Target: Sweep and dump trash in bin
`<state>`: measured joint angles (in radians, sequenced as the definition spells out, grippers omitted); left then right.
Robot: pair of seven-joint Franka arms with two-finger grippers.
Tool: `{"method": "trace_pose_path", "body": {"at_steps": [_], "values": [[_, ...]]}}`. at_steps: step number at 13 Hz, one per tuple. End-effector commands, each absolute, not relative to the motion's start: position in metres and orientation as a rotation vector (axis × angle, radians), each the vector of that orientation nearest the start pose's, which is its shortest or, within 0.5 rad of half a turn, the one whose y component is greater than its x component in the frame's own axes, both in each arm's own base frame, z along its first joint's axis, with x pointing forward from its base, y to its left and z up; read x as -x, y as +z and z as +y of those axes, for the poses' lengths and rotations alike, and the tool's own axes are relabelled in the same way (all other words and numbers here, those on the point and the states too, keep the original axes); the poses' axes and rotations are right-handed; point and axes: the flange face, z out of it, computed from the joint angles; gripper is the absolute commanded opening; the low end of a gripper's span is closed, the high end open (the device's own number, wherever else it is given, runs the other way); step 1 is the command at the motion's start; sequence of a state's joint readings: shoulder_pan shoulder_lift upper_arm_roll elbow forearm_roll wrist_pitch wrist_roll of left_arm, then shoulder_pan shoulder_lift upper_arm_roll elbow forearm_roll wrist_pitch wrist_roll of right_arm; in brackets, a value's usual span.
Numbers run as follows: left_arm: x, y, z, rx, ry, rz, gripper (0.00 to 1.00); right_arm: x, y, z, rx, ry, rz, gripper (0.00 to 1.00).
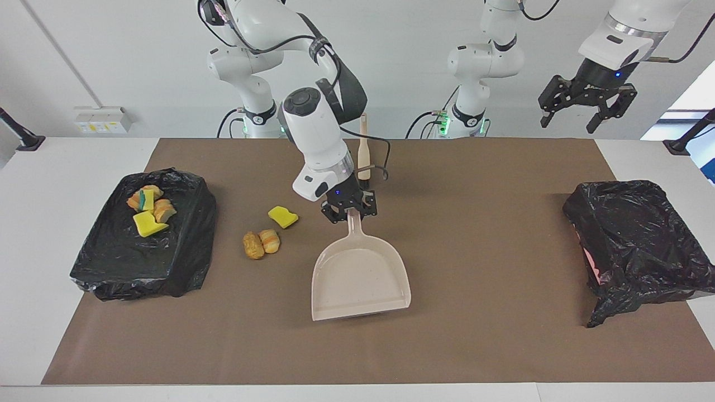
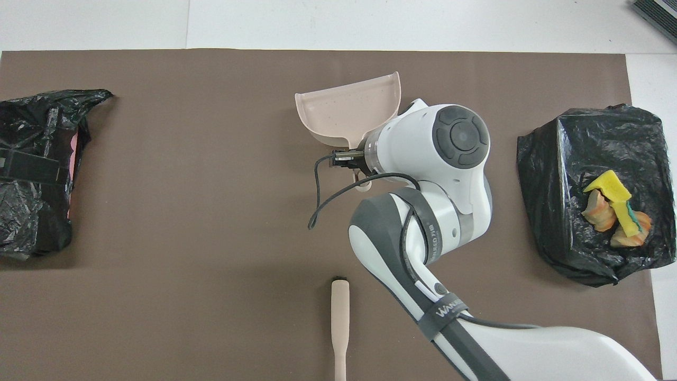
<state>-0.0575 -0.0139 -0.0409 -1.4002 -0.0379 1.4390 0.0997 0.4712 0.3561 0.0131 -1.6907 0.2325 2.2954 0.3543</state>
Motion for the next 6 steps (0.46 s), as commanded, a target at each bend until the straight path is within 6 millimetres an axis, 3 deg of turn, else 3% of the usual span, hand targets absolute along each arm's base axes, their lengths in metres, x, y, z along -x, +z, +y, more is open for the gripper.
{"method": "trace_pose_path", "body": {"at_steps": [1, 4, 6], "values": [[-0.524, 0.701, -0.053, 3.165, -0.074, 0.331, 1.00, -0.590, 0.389, 0.342, 2.840, -0.175, 0.067, 0.00], [-0.525, 0.701, -0.054, 3.167, -0.076, 0.329, 1.00, -0.588, 0.380, 0.349, 2.832, -0.201, 0.066, 0.00], [-0.525, 0.701, -0.054, 3.167, -0.078, 0.319, 1.00, -0.582, 0.360, 0.359, 2.843, -0.170, 0.082, 0.00]]}}
